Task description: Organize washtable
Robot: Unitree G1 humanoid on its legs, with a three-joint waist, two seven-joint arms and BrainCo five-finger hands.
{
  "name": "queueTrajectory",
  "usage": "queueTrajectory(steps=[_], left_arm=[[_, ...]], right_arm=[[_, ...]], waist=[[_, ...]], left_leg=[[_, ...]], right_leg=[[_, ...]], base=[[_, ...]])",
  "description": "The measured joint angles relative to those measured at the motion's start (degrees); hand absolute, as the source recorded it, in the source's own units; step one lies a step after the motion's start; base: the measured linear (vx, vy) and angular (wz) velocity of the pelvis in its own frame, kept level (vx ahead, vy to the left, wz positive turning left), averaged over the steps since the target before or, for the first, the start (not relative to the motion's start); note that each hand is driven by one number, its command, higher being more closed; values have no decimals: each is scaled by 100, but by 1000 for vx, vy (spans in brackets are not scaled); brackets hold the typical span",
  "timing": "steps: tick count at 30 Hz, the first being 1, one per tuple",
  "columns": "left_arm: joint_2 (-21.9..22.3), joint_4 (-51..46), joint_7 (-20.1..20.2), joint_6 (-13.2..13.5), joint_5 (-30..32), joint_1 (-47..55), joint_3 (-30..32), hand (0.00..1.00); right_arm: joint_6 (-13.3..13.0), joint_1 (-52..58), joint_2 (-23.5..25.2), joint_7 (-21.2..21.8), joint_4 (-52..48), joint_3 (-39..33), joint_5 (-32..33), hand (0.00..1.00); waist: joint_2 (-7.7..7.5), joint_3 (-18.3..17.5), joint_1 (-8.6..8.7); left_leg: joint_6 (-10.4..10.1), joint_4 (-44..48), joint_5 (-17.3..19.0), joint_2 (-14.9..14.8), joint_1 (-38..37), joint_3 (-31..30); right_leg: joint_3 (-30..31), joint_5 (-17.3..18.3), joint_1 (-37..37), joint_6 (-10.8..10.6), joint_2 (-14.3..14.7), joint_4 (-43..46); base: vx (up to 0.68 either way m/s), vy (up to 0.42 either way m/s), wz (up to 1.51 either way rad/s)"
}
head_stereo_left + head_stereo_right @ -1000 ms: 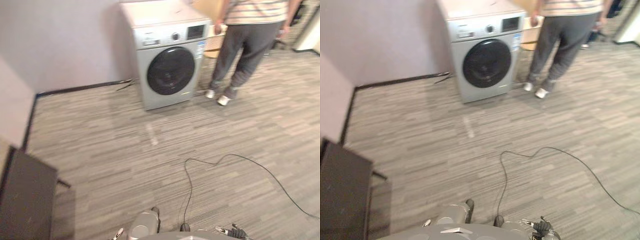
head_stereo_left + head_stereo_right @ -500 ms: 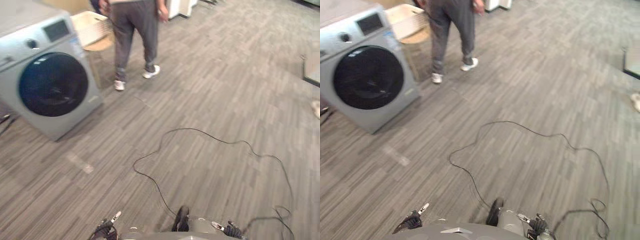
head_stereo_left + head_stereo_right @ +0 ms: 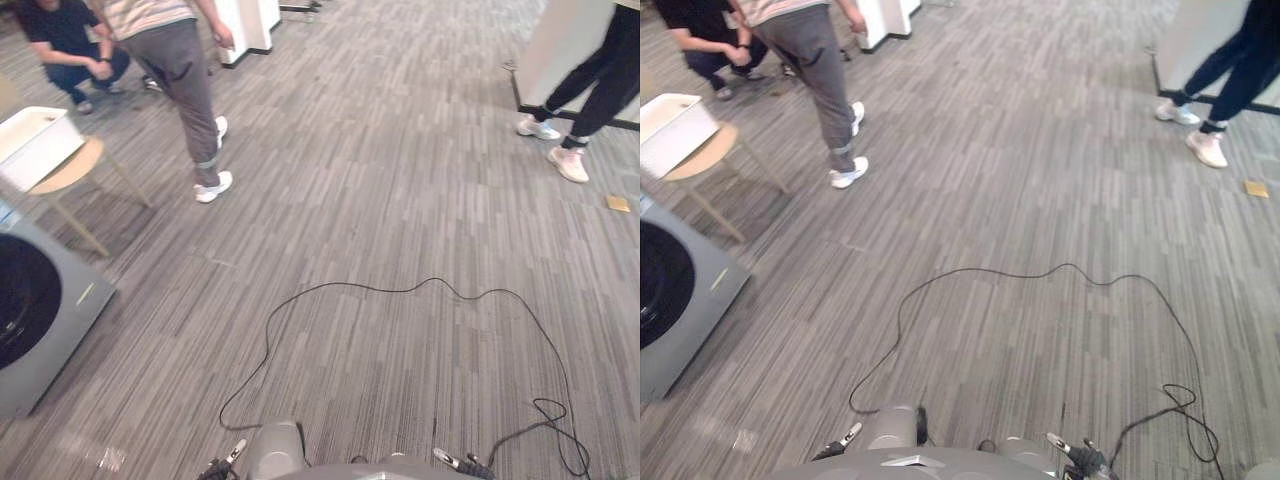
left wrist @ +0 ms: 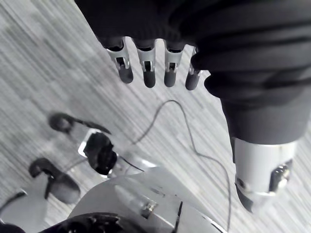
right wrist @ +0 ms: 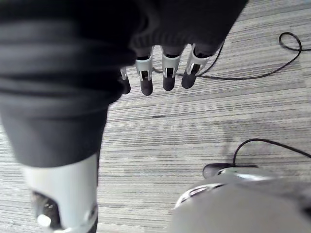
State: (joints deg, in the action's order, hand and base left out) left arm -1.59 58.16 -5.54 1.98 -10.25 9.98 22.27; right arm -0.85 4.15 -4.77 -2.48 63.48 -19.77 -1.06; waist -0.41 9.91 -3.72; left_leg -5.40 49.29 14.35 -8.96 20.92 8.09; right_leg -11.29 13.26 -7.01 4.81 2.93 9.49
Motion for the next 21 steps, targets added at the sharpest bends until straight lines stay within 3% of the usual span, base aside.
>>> queueTrajectory(steps=[1, 2, 3, 4, 5, 6, 7, 8, 9, 10, 11, 12, 14, 15, 16, 17, 19, 21], left_arm=[[85, -51, -17, 38, -58, 10, 28, 0], [98, -155, -22, 64, -64, 71, 32, 0], [96, -217, -22, 73, -64, 114, 7, 0], [112, -216, -18, 101, -74, 82, -14, 0], [74, -188, -12, 92, -75, 160, 9, 0], [46, -151, -7, 76, -75, 153, 45, 0], [-14, -67, -5, 65, -71, 103, 102, 0], [-66, 0, -1, 67, -69, 83, 83, 0], [-163, 49, -1, 46, -43, 54, 38, 0], [-219, 47, 0, 30, -9, 54, -1, 0], [-232, 46, -1, 12, 33, 43, -30, 0], [-231, 42, 0, -24, 56, -67, -112, 0], [-201, -14, 18, -14, 51, -237, -224, 0], [-185, -10, 40, -8, 35, -391, -282, 0], [-194, 18, 72, 2, -7, -586, -518, 0], [-144, 9, 144, 25, -59, -763, -672, 0], [-8, -62, 250, 60, -66, -969, -757, 0], [281, -78, 271, 56, -48, -770, -671, 0]], right_arm=[[-12, -47, 37, -3, -76, 33, 0, 0], [-54, -32, 43, 0, -95, 147, -1, 0], [-75, -10, 21, 0, -91, 186, -2, 0], [-100, -10, -31, 0, -61, 218, -5, 0], [-105, 43, 46, 4, -48, 205, -4, 0], [-103, 42, 79, 20, -37, 176, -4, 0], [-103, 35, 175, 38, -43, 57, -3, 0], [-101, 42, 234, 46, -41, -73, -2, 0], [-102, 62, 318, 63, -43, -319, 1, 0], [-100, 91, 333, 78, -39, -464, -6, 0], [-101, 126, 329, 86, -40, -493, -6, 0], [-108, 204, 319, 103, -52, -563, -3, 0], [-144, 321, 316, 132, -109, -628, -1, 0], [-149, 370, 324, 134, -100, -692, 1, 0], [-146, 444, 341, 127, -98, -728, 56, 0], [-99, 582, 364, 132, -95, -724, 131, 0], [-4, 872, 461, 132, -92, -776, 216, 0], [100, 1054, 385, 154, -247, -863, 228, 0]], waist=[[-35, 61, -11], [-41, 35, -52], [-6, -8, -88], [0, -35, -183], [-132, -205, -183], [-214, -247, -183], [-338, -255, -177], [-389, -236, -161], [-507, -179, -136], [-555, -138, -85], [-524, -117, -33], [-431, -77, 60], [-337, -121, 103], [-278, -130, 152], [-250, -126, 237], [-255, -132, 325], [-266, -168, 369], [64, -368, 537]], left_leg=[[42, -992, -28, 45, 151, 61], [-50, -2351, -365, 194, 156, -106], [-118, -2949, -541, 249, 161, -261], [-168, -3137, -1145, 345, 252, -493], [92, -3002, -1496, 634, 267, -525], [244, -2916, -1521, 730, 269, -534], [542, -2671, -1245, 863, 191, -423], [587, -2586, -1101, 916, 67, -346], [715, -2524, -752, 1039, -296, -246], [825, -2572, -497, 1140, -789, -232], [876, -2611, -402, 1170, -1061, -276], [915, -2831, -236, 1154, -1661, -382], [919, -3437, -95, 1005, -2421, -395], [919, -3606, 40, 925, -2656, -457], [896, -3839, 148, 844, -2940, -543], [863, -4000, 311, 804, -3198, -620], [771, -4101, 725, 873, -3590, -764], [693, -3976, 968, 618, -3894, -909]], right_leg=[[115, 27, -354, -102, -26, -259], [161, 112, -645, -240, -98, -504], [211, 172, -755, -298, -102, -627], [324, 366, -928, -428, -183, -684], [416, 567, -929, -623, -443, -480], [447, 657, -805, -782, -575, -151], [537, 714, -410, -977, -841, 1022], [606, 619, -147, -1105, -961, 1805], [647, -73, 347, -1141, -1180, 3271], [593, -999, 704, -1153, -1417, 4450], [507, -986, 819, -1112, -1518, 4854], [326, -769, 1047, -805, -1533, 5325], [60, -260, 1673, -733, -1374, 5114], [-169, -106, 2029, -689, -1272, 4591], [-567, -79, 2313, -698, -1187, 3415], [-986, -407, 2402, -793, -1149, 1802], [-1008, -1047, 2704, -989, -1138, -113], [-946, -1065, 2948, -660, -981, 344]], base=[[-236, 61, -48], [-214, 71, -45], [-2, 116, -49], [377, 146, -45], [552, 146, -45], [709, 144, -28], [541, 122, -18], [574, 160, -14], [444, 138, -4], [395, 122, 4], [283, 93, 14], [124, 75, 8], [-66, 60, -4], [-111, 35, 9], [-79, 36, 37], [217, -50, 51], [628, -243, 49], [854, -284, 45]])
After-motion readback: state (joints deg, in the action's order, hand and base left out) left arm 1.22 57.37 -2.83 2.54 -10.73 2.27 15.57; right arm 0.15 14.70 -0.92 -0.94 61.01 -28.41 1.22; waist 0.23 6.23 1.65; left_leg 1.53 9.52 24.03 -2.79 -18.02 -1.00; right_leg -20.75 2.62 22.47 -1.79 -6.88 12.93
